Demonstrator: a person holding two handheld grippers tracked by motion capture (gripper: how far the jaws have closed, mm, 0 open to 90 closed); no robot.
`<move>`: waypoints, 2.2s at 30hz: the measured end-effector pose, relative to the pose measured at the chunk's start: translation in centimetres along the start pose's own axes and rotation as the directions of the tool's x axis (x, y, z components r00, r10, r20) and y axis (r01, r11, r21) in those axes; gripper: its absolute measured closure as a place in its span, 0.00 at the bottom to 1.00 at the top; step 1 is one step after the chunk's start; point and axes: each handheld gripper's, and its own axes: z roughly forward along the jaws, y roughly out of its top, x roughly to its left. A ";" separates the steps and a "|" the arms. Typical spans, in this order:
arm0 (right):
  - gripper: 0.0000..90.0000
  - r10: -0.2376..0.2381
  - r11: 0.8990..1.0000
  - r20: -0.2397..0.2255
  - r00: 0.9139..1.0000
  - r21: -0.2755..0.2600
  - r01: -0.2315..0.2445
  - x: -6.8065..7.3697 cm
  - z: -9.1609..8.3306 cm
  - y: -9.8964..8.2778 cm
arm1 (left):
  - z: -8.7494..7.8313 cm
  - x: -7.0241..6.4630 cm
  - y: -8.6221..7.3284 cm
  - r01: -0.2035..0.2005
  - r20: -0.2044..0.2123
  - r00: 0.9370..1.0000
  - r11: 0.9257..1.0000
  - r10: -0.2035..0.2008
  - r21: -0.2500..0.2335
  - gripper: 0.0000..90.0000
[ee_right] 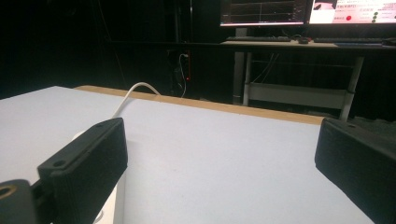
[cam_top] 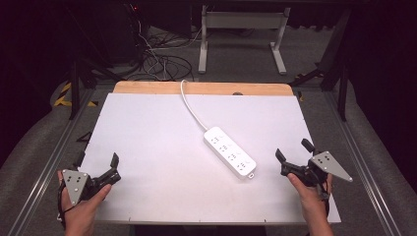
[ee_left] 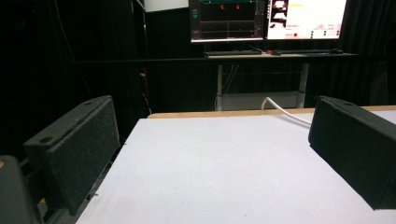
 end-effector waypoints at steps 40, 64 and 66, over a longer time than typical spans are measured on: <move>0.10 -0.043 0.999 0.021 0.999 -0.008 0.044 0.1 -0.4 0.2 | 0.2 -0.2 0.0 0.002 0.015 1.000 1.000 -0.002 -0.005 0.03; 0.44 -0.121 0.993 0.003 0.993 -0.014 0.121 0.4 -0.5 0.8 | 0.2 -0.1 0.0 0.003 0.014 1.000 1.000 -0.003 -0.002 0.04; 0.46 -0.124 0.992 0.004 0.992 -0.011 0.124 0.4 -0.5 0.8 | 0.2 -0.1 0.0 0.002 0.014 1.000 1.000 -0.002 -0.004 0.04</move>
